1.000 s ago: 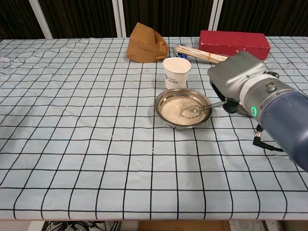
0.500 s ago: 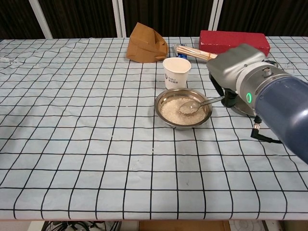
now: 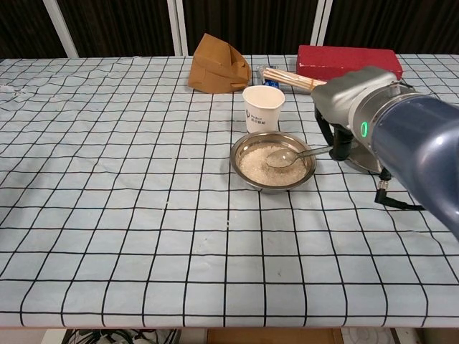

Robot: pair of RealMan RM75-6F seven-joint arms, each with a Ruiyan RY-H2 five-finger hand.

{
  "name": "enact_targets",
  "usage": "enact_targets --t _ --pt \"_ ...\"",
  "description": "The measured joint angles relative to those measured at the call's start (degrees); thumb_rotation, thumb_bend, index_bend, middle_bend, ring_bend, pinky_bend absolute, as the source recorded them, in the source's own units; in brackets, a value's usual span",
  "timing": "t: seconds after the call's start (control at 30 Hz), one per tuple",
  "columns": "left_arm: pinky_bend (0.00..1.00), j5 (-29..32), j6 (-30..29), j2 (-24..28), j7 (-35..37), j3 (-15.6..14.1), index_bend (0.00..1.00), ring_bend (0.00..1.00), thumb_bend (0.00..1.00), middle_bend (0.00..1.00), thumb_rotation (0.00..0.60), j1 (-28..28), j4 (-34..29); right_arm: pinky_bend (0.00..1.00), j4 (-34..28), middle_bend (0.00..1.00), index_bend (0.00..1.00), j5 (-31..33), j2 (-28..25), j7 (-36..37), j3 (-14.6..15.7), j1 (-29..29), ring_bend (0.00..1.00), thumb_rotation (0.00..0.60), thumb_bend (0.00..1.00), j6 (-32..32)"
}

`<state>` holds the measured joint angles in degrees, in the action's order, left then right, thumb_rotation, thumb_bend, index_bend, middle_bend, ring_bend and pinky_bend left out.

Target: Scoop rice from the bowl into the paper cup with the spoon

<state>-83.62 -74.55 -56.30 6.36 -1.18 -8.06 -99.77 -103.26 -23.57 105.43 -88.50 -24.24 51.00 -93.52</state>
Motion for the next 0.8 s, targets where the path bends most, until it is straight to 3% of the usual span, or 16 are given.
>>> enact_targets --t 0.4,0.8 --pt "0.0 0.2 0.1 0.3 0.5 0.0 0.0 0.0 0.03 0.0 0.6 0.1 -0.2 1.0 -1.8 1.0 0.66 7.2 -0.6 -0.6 -6.2 4.0 1.0 0.6 0.48 -3.0" --pt "0.0 0.8 0.3 0.4 0.6 0.0 0.0 0.0 0.03 0.0 0.6 0.1 -0.4 1.0 1.7 1.0 0.66 11.8 -2.3 -1.2 -10.8 8.9 1.0 0.6 0.49 -2.1"
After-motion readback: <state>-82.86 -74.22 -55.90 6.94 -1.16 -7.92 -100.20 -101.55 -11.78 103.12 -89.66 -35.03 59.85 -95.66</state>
